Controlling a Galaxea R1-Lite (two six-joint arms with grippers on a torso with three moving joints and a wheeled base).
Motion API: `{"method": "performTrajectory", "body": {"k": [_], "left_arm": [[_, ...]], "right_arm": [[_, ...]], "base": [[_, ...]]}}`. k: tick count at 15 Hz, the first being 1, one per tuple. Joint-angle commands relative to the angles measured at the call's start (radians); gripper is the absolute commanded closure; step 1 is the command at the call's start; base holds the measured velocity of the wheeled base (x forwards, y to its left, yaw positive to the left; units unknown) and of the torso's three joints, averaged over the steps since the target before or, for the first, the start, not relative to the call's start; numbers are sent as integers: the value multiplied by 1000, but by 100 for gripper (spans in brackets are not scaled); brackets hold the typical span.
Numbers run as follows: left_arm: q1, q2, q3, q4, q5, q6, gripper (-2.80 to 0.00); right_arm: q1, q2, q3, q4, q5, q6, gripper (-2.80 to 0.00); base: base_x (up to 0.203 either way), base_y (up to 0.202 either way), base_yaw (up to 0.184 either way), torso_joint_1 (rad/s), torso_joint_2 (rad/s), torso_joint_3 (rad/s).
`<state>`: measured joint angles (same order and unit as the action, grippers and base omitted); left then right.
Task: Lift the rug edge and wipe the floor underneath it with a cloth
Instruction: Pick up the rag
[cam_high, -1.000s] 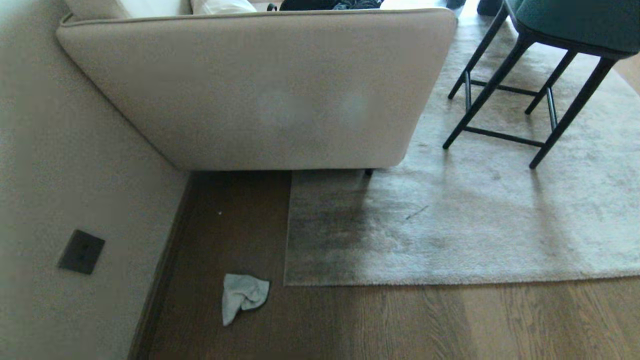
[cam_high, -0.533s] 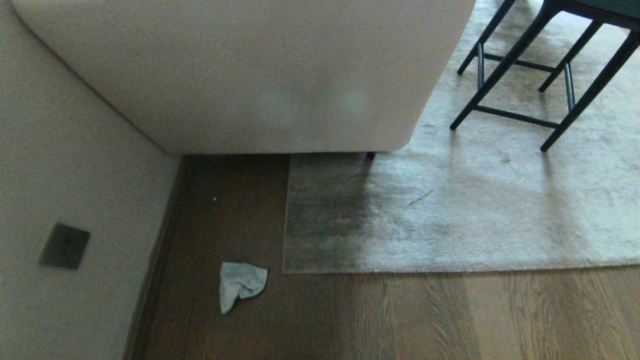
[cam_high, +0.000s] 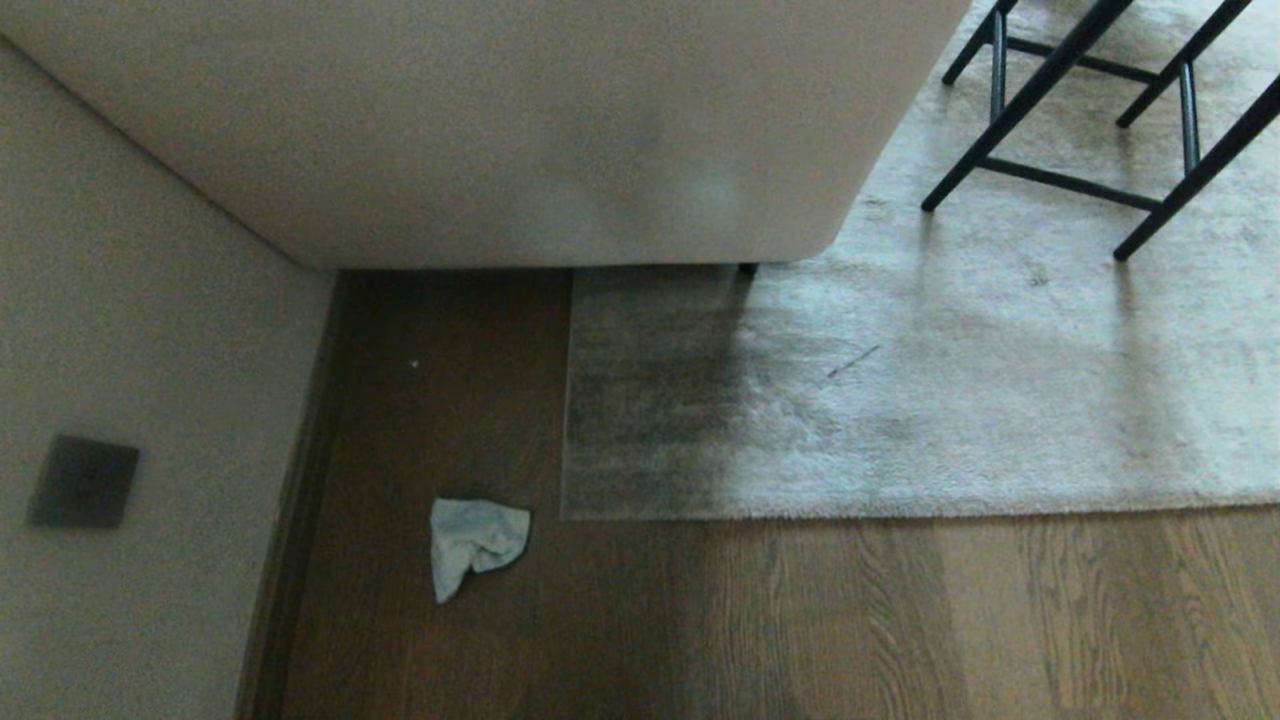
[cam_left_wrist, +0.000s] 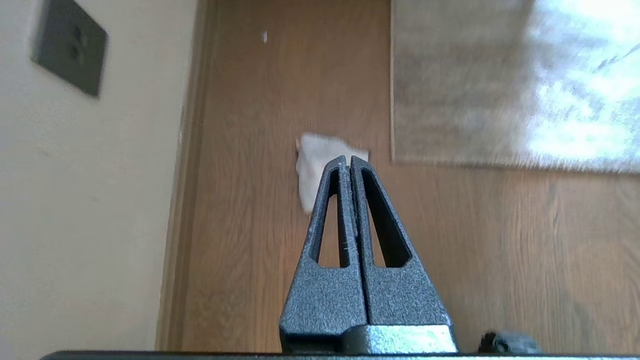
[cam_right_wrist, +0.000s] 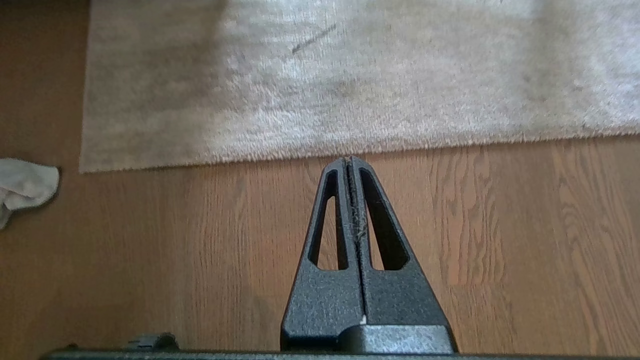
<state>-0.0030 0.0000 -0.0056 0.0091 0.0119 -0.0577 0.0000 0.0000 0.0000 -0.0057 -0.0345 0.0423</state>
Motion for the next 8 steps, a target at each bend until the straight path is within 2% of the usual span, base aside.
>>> {"method": "performTrajectory", "body": {"k": [1, 8], "left_arm": [[0, 0, -2, 0, 2, -1, 0], [0, 0, -2, -1, 3, -1, 0]], "right_arm": [[0, 2, 0, 0, 0, 1, 0], [0, 1, 0, 0, 0, 1, 0]], "base": [[0, 0, 0, 0, -1, -203], [0, 0, 0, 3, 2, -201]]}}
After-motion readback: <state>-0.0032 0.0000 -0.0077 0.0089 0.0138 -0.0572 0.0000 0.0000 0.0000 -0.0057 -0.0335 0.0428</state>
